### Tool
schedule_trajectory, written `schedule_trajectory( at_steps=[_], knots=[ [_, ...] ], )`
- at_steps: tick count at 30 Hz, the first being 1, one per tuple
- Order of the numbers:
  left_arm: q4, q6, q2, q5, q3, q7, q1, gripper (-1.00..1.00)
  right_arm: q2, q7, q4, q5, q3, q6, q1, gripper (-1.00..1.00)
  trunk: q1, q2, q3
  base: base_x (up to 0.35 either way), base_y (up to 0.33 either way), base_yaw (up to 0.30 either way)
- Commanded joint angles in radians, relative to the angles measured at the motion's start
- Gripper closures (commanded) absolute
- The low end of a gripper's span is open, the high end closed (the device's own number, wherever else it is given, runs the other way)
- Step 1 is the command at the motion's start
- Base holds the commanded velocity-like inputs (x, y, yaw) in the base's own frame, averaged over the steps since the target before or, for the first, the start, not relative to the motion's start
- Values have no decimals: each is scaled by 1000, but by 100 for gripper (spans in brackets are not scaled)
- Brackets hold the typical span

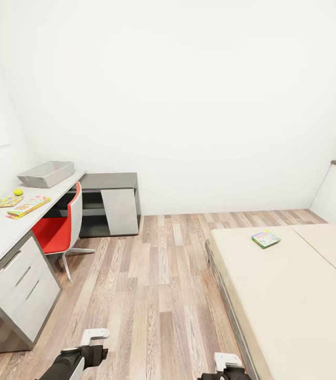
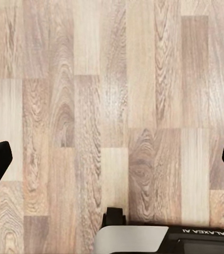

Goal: Put all the toys in the child's room - the three board games (two on the bed and one on the table), the two jigsaw puzzles on the table, and the tennis ball on the table - inside the toy box on the table in the child's room.

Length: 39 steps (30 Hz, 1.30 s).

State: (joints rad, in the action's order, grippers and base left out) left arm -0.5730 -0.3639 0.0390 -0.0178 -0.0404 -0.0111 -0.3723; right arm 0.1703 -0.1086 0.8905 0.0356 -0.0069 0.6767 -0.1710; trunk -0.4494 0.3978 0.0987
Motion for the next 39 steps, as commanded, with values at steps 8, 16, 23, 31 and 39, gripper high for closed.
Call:
schedule_trajectory(
  at_steps=[8,16,23,31,39],
  knots=[
    [-4,-9,1,-2,-2,1,0,-100,2,-3,0,2,-1,12,-1,-100,-1,2,2,0,0,0],
    [-96,-130,1,-2,-2,71,-9,-100,4,-3,16,1,2,53,-36,-100,-1,2,2,0,0,0],
    [-124,-169,2,-1,-2,132,-12,-100,4,-4,29,3,3,58,-41,-100,-1,2,2,0,0,0],
    [-129,-174,1,-2,-3,145,-13,-100,4,-4,34,4,5,57,-42,-100,-1,2,2,0,0,0],
    [-129,-174,1,-2,-3,146,-13,-100,4,-3,31,4,7,48,-41,-100,-1,2,2,0,-1,0]
  ],
)
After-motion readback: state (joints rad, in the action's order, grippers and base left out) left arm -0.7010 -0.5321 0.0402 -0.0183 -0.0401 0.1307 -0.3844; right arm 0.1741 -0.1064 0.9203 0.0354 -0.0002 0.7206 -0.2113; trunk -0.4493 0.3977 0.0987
